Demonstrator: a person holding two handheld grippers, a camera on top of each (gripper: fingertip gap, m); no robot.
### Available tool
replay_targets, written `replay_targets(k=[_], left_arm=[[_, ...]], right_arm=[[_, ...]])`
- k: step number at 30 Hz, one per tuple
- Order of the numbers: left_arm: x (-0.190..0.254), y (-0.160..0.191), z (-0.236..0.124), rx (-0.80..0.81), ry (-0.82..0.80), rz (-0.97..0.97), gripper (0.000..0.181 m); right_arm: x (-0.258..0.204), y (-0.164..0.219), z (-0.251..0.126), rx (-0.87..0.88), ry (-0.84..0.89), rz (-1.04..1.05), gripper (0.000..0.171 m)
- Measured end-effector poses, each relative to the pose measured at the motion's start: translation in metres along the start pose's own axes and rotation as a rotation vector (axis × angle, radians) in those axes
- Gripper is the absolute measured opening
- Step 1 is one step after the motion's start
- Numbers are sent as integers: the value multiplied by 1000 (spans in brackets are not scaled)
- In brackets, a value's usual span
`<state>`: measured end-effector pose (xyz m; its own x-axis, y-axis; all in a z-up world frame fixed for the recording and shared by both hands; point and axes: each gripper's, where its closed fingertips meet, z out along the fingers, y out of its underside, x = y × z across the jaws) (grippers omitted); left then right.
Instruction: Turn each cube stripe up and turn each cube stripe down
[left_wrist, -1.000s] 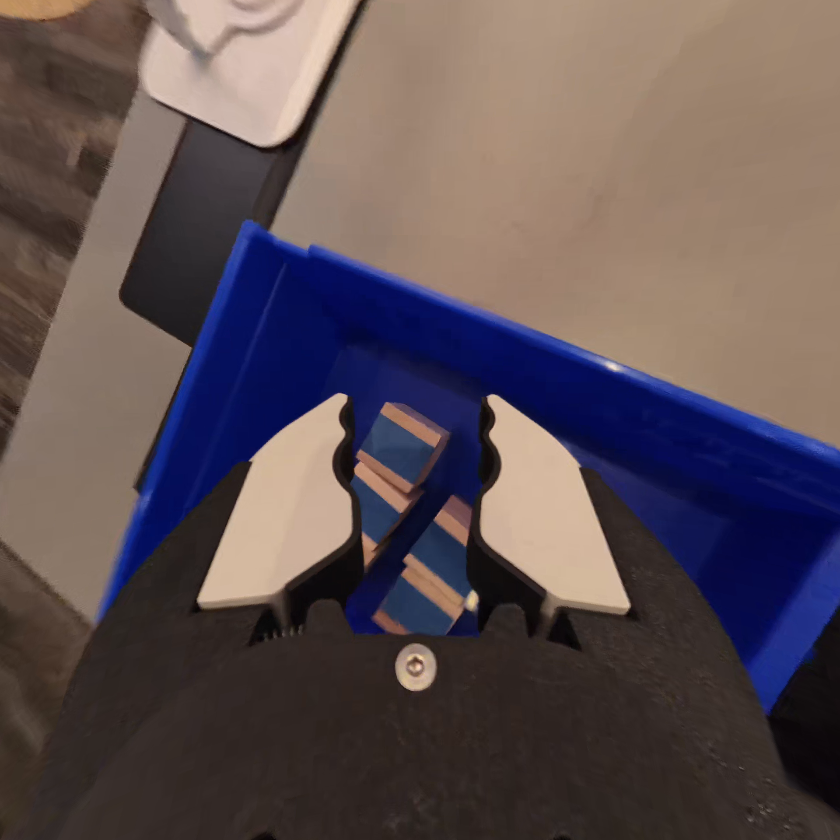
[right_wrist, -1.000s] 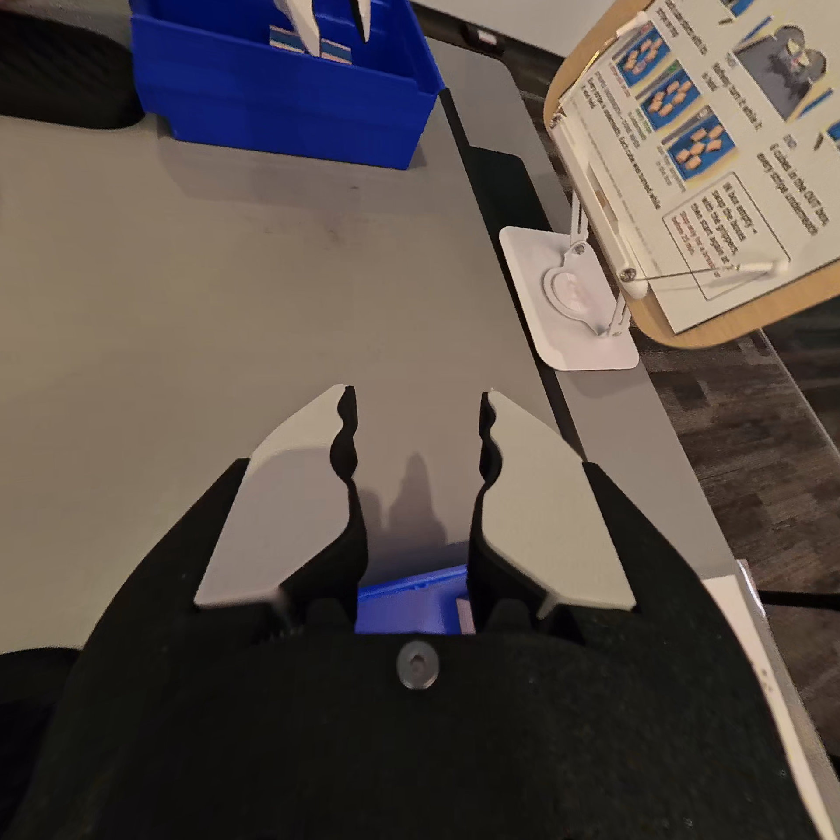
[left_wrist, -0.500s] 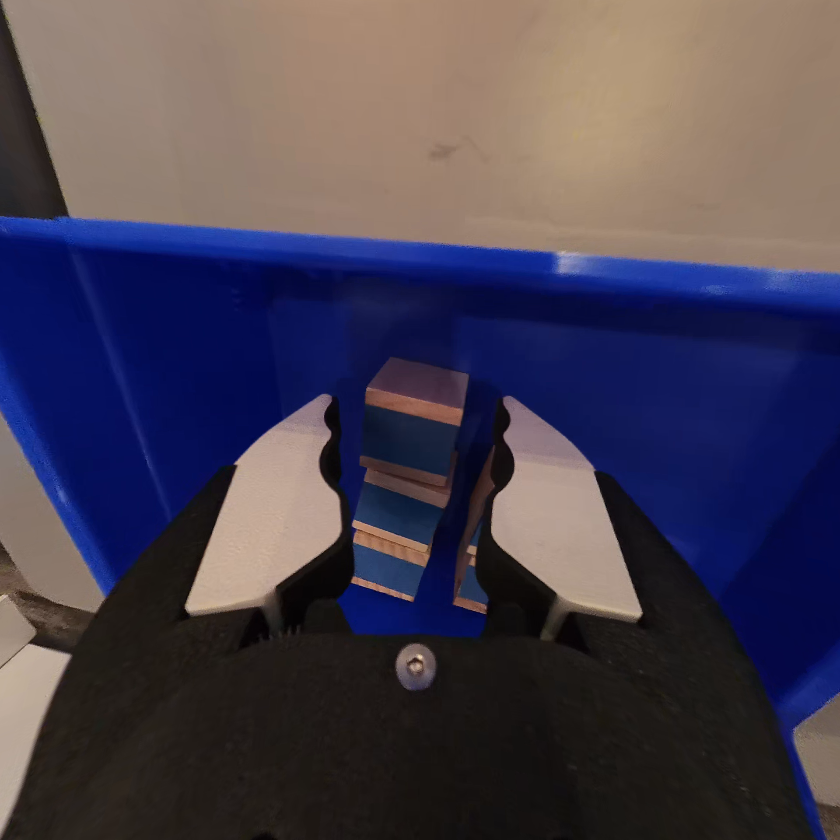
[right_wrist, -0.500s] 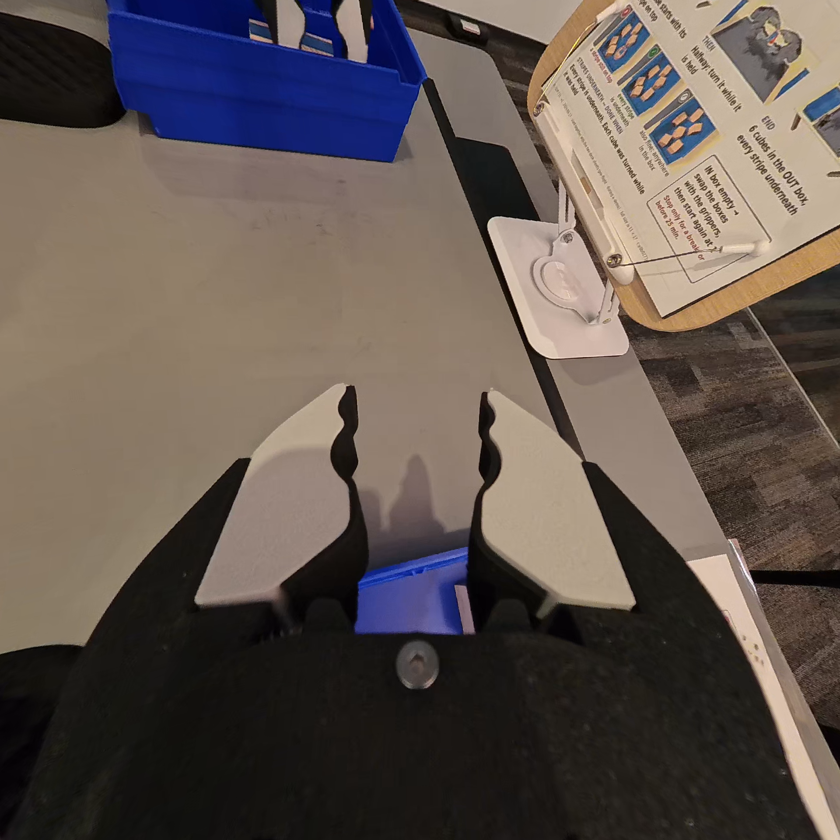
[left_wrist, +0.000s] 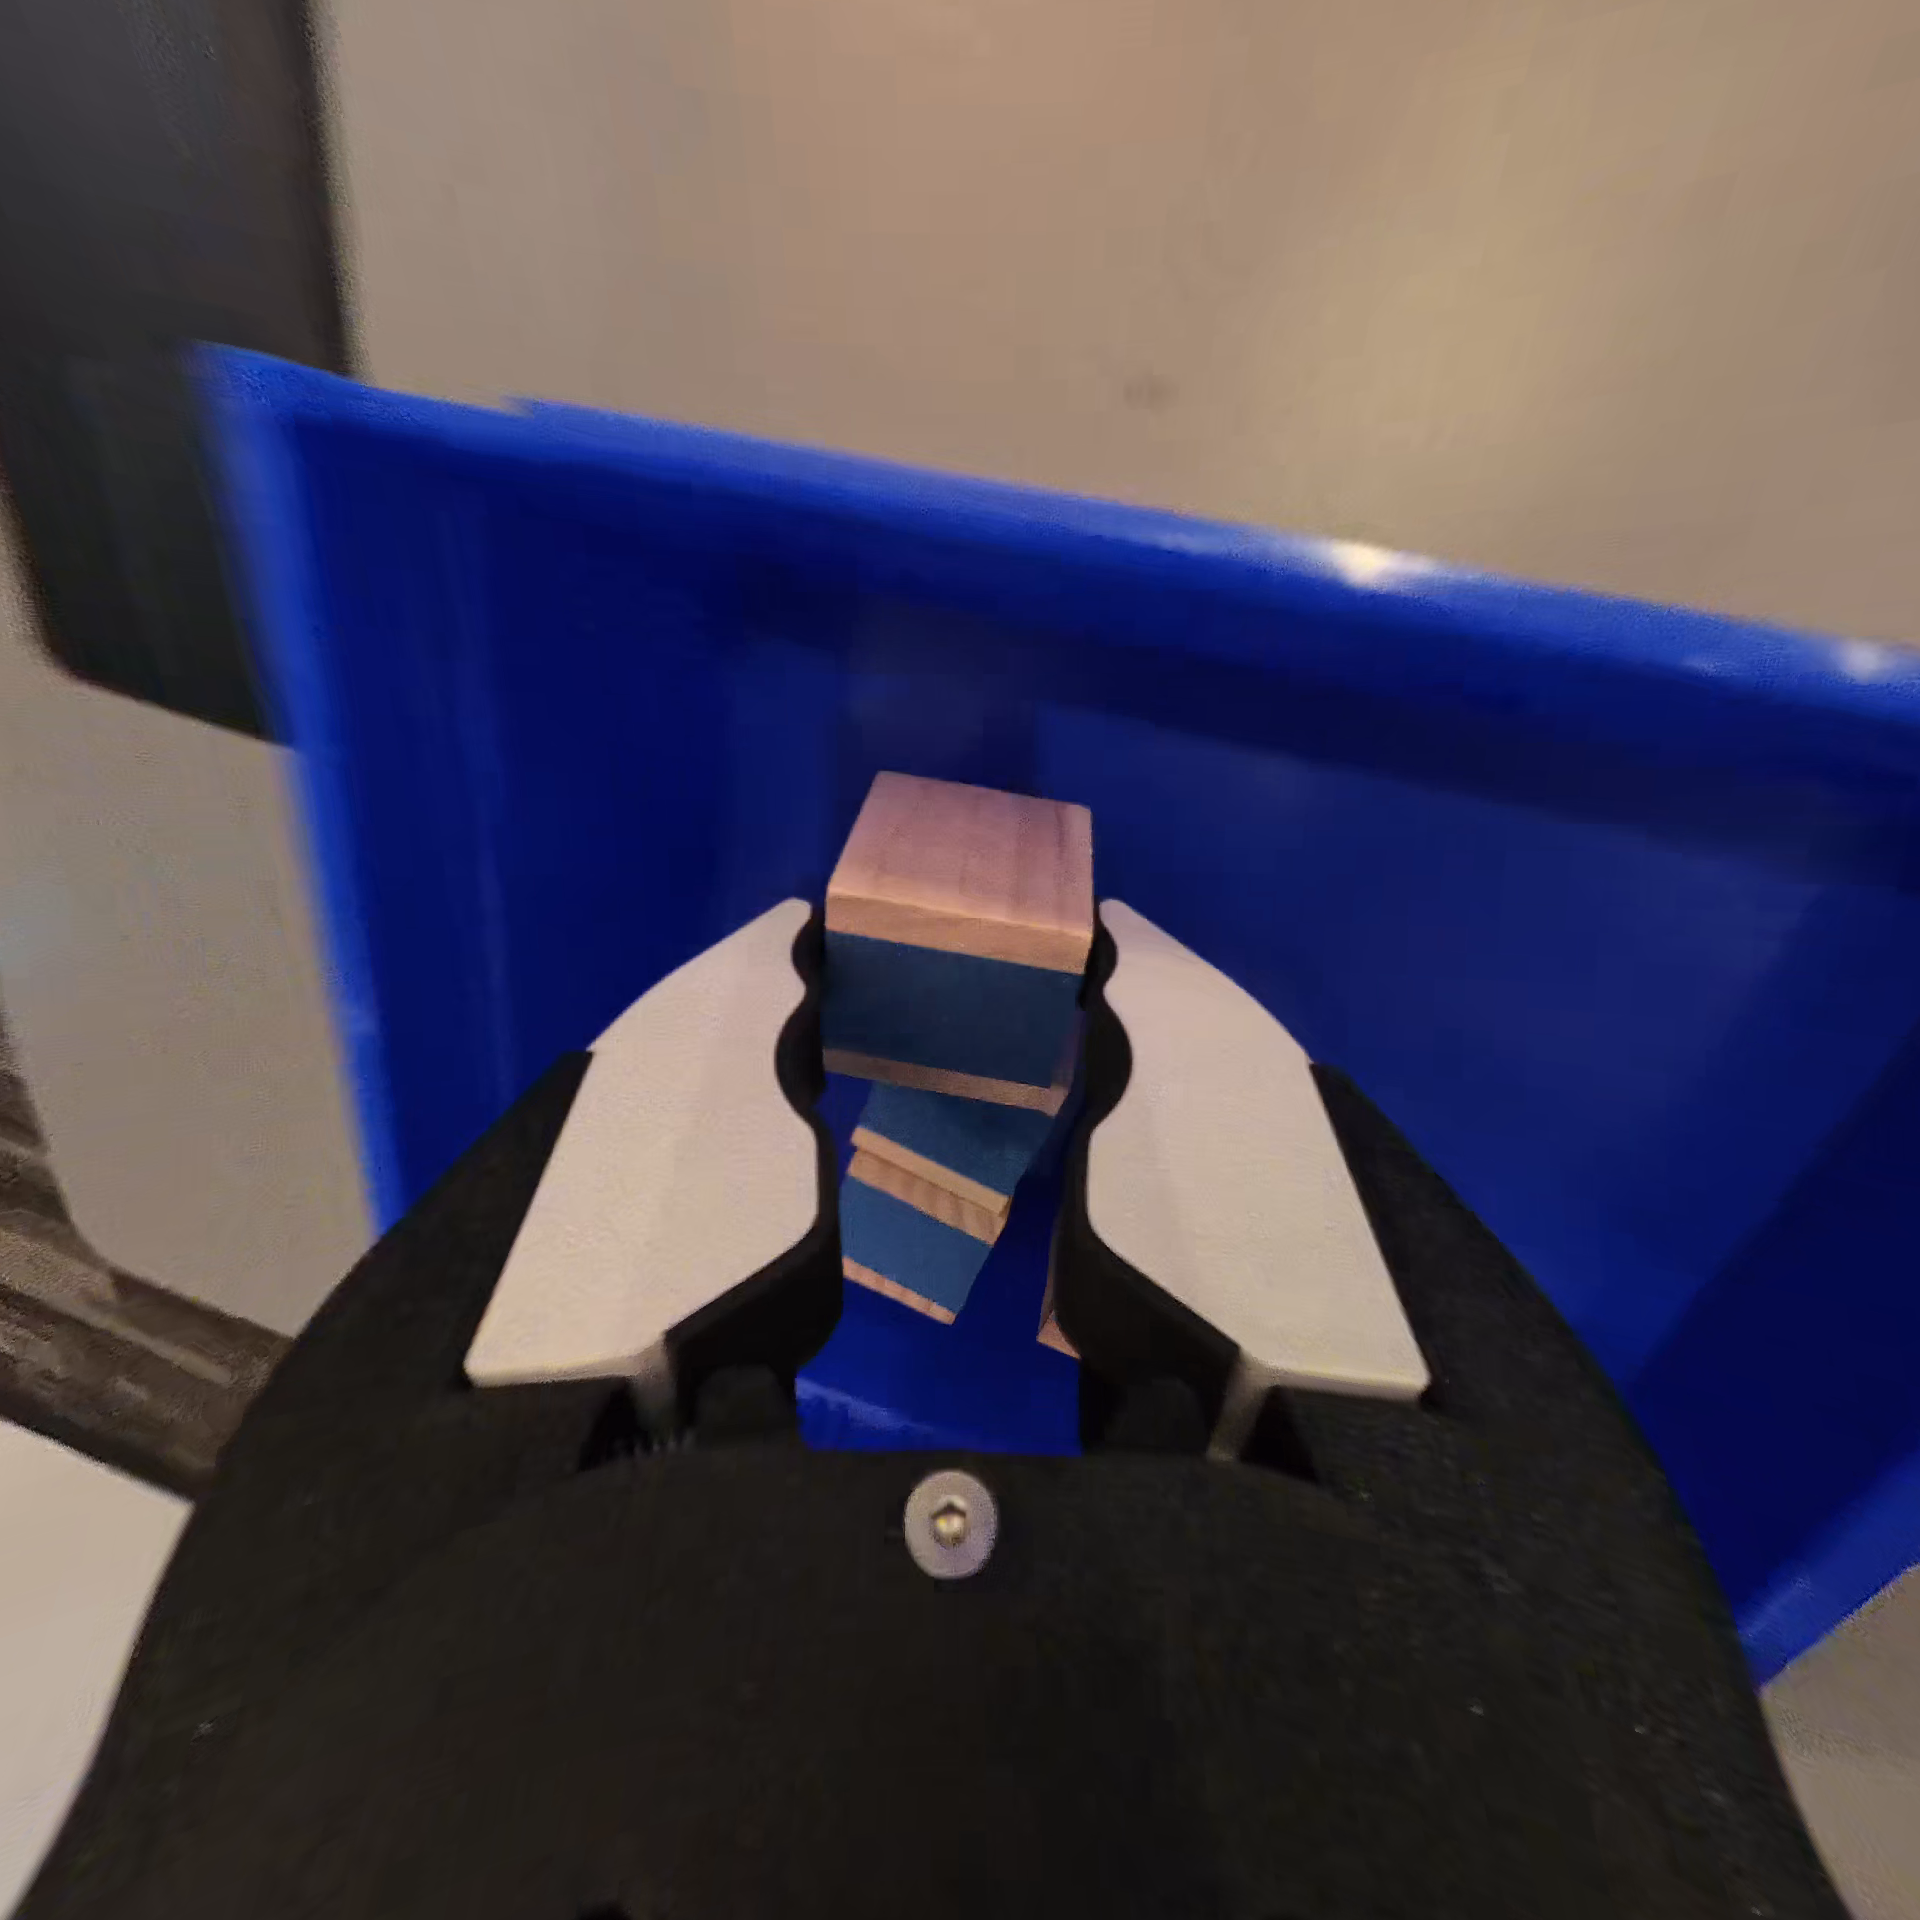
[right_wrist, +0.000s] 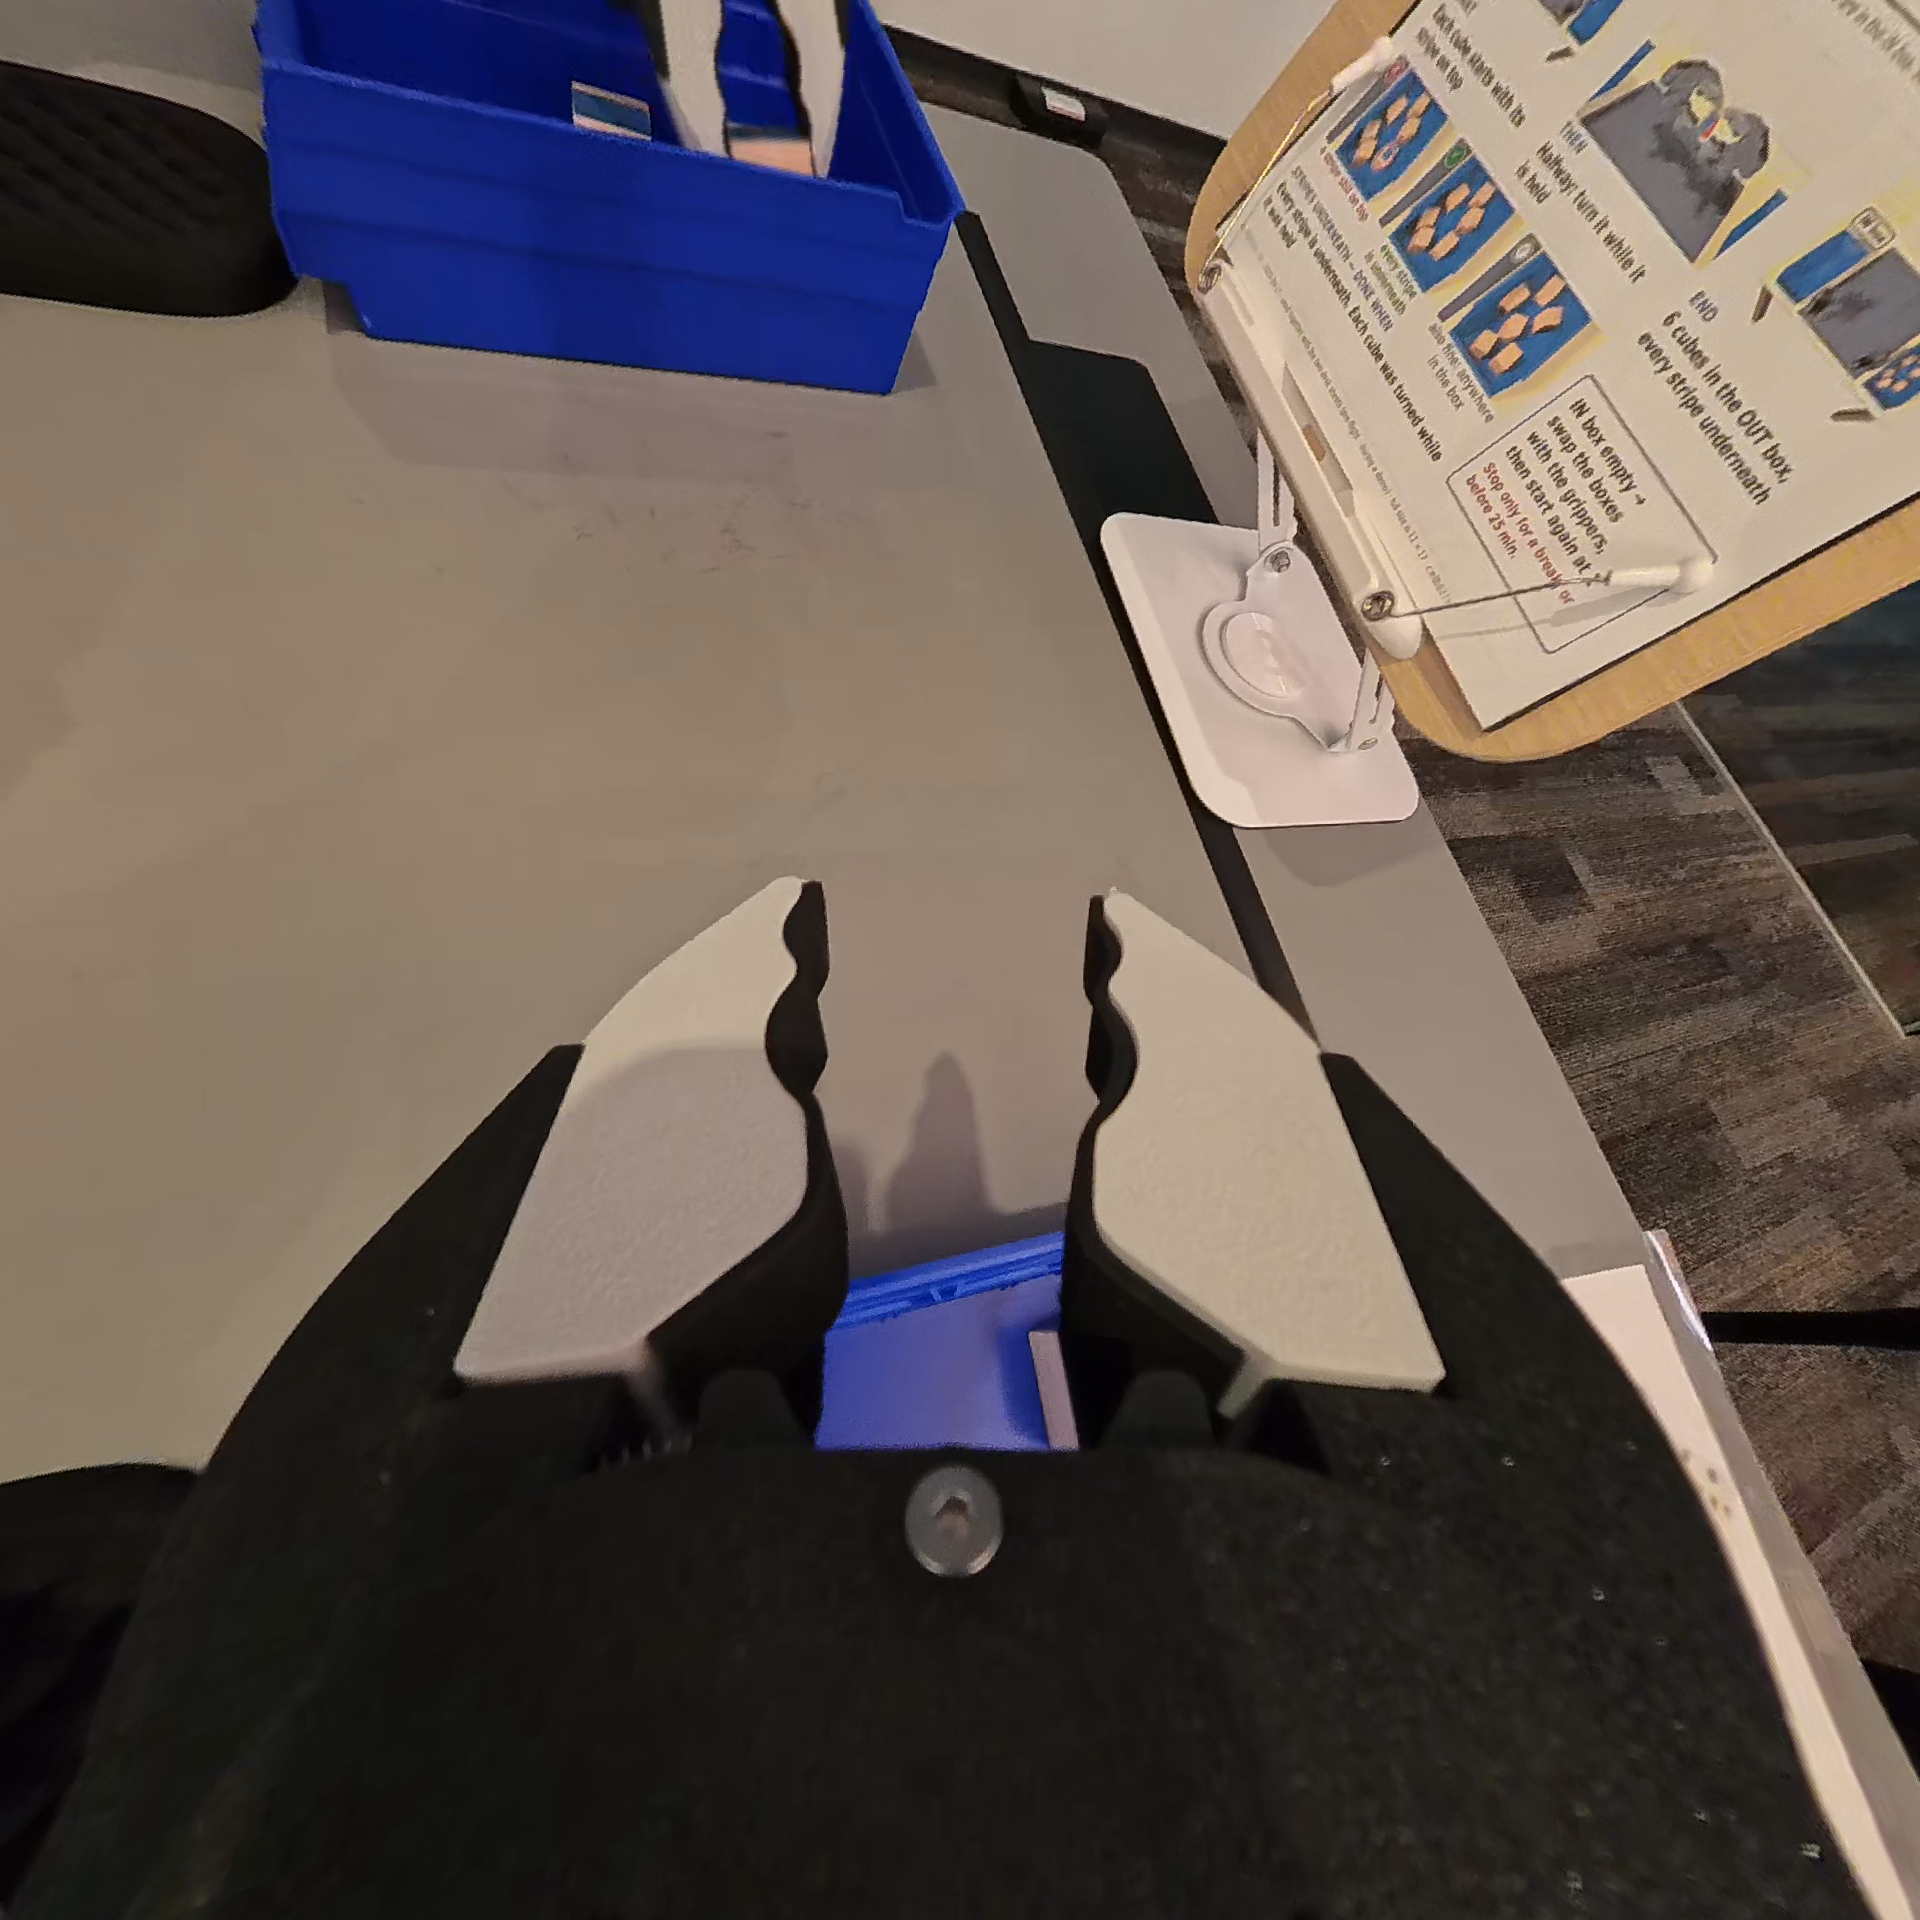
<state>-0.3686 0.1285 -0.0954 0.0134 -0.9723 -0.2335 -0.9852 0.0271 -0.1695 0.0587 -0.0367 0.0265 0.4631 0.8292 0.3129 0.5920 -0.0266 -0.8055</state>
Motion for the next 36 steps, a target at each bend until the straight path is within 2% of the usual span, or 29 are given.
replay_targets(k=[3,6,8,10,14,16,18,21,24,30,33,36], left_arm=[[-19,-27,-56,248,-120,-139,47],[-22,-73,-129,630,-168,-294,47],[-7,-112,-173,876,-108,-361,46],[20,-148,-197,1008,13,-402,46],[77,-204,-205,1064,221,-362,46],[103,-227,-208,1104,388,-363,46],[122,-243,-207,1133,562,-370,46],[139,-259,-193,1153,703,-372,46],[149,-268,-178,1120,798,-379,46],[161,-275,-170,1118,929,-383,46],[161,-278,-170,1127,918,-372,46],[162,-279,-171,1131,930,-389,46]], right_arm=[[-1,-12,2,17,14,-29,48],[-21,-50,14,86,-37,-78,56],[-40,-87,25,179,-60,-145,58],[-55,-118,38,255,-32,-200,60],[-72,-150,58,295,101,-326,66],[-79,-157,64,295,158,-394,67],[-88,-162,70,306,174,-453,69],[-94,-164,76,328,233,-559,70],[-97,-160,84,312,264,-618,65],[-100,-152,94,266,290,-693,48],[-97,-151,94,254,308,-721,46],[-100,-149,92,247,248,-684,45]])
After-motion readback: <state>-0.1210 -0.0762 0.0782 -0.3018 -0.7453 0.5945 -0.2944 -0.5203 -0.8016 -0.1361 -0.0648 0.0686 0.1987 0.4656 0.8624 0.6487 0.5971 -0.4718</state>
